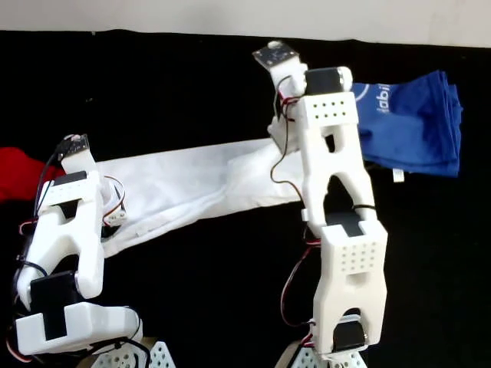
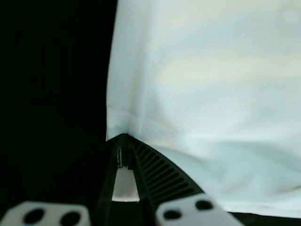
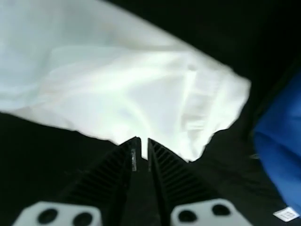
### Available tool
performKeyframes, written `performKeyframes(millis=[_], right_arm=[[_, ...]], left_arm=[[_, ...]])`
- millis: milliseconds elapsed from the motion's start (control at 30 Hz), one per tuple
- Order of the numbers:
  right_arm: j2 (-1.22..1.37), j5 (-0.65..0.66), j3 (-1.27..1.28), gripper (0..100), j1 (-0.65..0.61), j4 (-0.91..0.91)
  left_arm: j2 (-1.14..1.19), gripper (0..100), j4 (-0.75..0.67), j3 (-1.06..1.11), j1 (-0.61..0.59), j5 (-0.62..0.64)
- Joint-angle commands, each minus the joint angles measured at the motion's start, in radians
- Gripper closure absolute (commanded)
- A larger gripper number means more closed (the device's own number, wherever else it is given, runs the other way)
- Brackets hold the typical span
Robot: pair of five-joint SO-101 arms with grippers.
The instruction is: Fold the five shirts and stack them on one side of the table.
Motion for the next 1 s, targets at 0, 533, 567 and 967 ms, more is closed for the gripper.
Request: performKeyframes(millis=[0,533,567,967], right_arm=[[-0.042,-0.034,0.117,99.3,-0.047,0.005],[-0.056,-0.029,0.458,99.3,0.016,-0.179],[-0.084,-0.029,0.458,99.3,0.015,-0.173],[-0.561,-0.028,0.524,99.3,0.001,-0.094]], left_arm=[[-0.11,99,0.052,0.004,-0.012,0.011],[-0.323,84,0.196,-0.018,-0.015,0.011],[-0.275,83,0.183,-0.031,-0.016,0.012],[0.041,83,0.18,-0.315,-0.119,-0.101]])
